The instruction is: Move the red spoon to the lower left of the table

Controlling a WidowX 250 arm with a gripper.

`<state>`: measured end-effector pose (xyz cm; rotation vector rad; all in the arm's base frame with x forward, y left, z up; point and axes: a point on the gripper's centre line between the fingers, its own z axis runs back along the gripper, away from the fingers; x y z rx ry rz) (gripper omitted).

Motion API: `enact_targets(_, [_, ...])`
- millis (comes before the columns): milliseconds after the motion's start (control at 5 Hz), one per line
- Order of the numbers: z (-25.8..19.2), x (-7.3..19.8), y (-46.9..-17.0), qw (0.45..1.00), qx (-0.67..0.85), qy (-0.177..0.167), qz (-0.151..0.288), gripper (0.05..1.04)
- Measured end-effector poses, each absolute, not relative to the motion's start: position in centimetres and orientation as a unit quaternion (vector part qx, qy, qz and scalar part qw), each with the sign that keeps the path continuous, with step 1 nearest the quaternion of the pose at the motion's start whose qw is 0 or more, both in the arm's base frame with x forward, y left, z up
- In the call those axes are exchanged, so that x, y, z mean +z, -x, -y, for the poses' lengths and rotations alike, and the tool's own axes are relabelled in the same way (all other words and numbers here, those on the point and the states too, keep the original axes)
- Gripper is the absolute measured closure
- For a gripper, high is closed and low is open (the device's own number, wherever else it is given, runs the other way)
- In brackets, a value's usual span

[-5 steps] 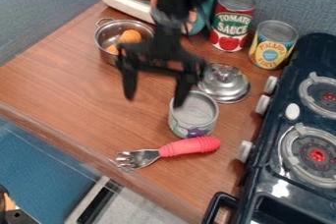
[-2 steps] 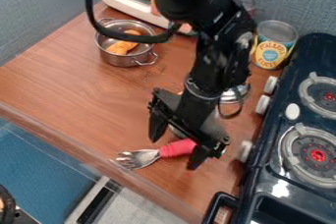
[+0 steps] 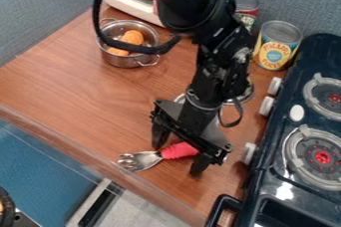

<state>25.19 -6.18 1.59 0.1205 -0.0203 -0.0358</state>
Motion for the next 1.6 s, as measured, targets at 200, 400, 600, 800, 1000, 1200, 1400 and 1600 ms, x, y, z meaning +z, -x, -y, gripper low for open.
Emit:
enact_targets(200, [6.0, 1.5, -26.2, 0.998, -0.012, -0.055, 0.021, 0.084])
enact_targets(400, [6.4, 1.3, -26.8, 0.999, -0.014, -0.038, 0.034, 0.133])
enact_targets(600, [6.5, 1.3, -26.9, 0.998, -0.012, -0.033, 0.046, 0.403])
enact_targets(800, [6.5, 1.2, -26.8, 0.998, -0.012, -0.032, 0.046, 0.610])
enact_targets(1000, [6.2, 1.2, -26.9, 0.998, -0.006, -0.032, 0.049, 0.680])
enact_targets(1200, [5.9, 1.4, -26.8, 0.999, 0.006, -0.030, 0.045, 0.705])
enact_targets(1400, [5.4, 3.1, -26.6, 0.998, 0.024, -0.016, 0.047, 0.757])
enact_targets(1600, [5.0, 5.8, -26.7, 0.997, 0.039, 0.012, 0.067, 0.761])
